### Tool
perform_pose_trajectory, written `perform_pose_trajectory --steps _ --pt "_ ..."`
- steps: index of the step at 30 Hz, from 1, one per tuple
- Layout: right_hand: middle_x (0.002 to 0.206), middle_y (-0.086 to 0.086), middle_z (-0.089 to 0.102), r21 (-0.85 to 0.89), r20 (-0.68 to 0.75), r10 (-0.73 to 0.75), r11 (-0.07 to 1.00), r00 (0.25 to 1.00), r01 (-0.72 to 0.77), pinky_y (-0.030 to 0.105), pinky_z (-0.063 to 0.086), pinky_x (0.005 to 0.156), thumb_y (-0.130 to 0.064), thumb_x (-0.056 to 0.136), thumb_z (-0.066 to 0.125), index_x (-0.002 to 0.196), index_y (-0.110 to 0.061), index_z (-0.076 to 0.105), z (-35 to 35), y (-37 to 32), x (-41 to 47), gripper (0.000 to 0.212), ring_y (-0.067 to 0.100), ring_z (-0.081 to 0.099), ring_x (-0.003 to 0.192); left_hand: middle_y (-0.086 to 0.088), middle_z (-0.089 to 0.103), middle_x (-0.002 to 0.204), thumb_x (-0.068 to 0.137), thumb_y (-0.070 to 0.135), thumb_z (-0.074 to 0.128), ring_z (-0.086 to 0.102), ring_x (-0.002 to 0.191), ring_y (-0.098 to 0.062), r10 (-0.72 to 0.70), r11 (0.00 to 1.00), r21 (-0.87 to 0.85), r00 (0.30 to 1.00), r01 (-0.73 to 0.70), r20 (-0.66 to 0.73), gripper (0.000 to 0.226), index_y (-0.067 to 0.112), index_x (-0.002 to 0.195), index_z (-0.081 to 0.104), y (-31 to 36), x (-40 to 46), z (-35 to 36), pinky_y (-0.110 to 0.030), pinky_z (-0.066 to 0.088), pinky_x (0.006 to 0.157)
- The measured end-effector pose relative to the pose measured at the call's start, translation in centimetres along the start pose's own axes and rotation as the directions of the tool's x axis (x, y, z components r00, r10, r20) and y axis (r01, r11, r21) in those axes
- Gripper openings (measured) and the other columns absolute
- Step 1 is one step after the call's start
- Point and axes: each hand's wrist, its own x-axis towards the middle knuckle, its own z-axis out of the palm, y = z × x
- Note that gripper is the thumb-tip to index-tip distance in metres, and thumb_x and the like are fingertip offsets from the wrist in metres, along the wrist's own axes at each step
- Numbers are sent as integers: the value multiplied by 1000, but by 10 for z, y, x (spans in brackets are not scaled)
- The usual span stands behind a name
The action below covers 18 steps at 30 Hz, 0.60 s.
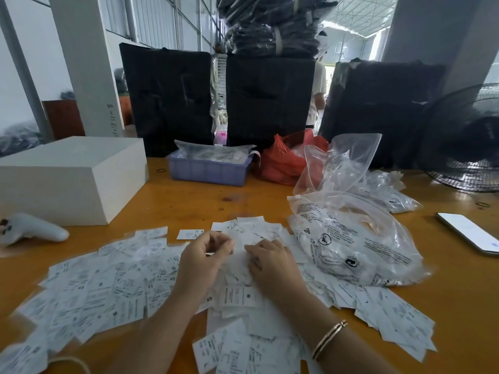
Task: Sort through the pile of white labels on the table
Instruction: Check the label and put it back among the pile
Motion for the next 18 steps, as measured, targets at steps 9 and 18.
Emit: perform_pose_trajectory --steps 9,18 --pt "62 -11 51 500 -73 256 845 964 -187 15 35 55 -29 90 61 66 -24 53 -14 4 -5 26 4 45 59 25 65 75 84 28 69 59 73 8 4 1000 -2 998 -4 65 2 26 83 69 3 -3 0 -2 43 58" --pt "81 -8 49 516 -10 381 794 924 -322 11 33 54 -28 98 47 56 -14 47 -13 7 -5 44 5 45 63 10 70 74 81 28 73 63 65 -3 31 1000 -2 992 -31 123 10 22 81 65 3 -6 6 -11 49 58"
